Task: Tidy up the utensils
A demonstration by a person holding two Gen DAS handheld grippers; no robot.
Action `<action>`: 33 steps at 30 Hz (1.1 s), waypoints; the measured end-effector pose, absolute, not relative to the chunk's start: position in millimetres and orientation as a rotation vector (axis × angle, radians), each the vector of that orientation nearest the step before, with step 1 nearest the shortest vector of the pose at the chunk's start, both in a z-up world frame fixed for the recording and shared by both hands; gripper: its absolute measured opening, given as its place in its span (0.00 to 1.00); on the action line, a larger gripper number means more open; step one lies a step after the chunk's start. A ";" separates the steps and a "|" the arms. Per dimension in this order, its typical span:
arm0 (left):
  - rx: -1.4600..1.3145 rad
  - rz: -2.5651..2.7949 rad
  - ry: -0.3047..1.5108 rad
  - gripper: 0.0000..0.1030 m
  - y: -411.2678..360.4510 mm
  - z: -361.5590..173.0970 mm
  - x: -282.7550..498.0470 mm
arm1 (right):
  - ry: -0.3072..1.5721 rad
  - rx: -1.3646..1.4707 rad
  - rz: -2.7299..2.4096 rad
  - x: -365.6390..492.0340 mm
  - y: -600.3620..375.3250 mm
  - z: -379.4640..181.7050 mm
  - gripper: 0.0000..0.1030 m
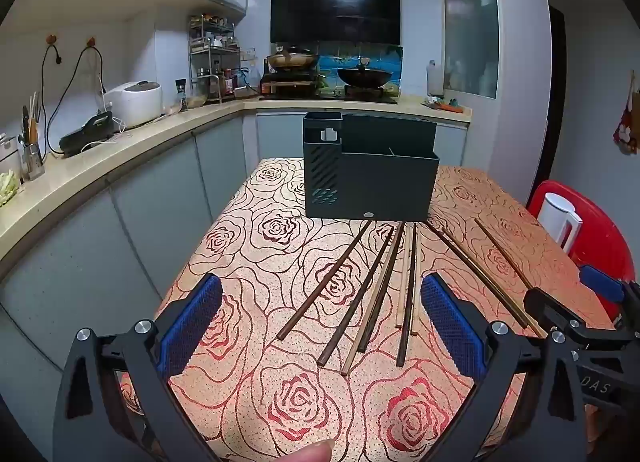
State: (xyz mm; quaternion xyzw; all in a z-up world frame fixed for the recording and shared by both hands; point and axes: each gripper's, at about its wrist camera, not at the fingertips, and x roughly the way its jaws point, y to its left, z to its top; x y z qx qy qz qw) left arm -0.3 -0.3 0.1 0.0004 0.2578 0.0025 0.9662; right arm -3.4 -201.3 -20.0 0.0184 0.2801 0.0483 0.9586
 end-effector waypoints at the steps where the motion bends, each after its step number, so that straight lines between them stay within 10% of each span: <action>1: 0.000 0.006 0.521 0.93 -0.2 0.1 -0.4 | 0.567 0.038 0.098 -3.5 -201.4 -19.9 0.94; 33: -0.012 0.025 0.449 0.94 4.4 13.6 -9.8 | 0.465 0.082 0.086 -15.7 -213.3 0.2 0.94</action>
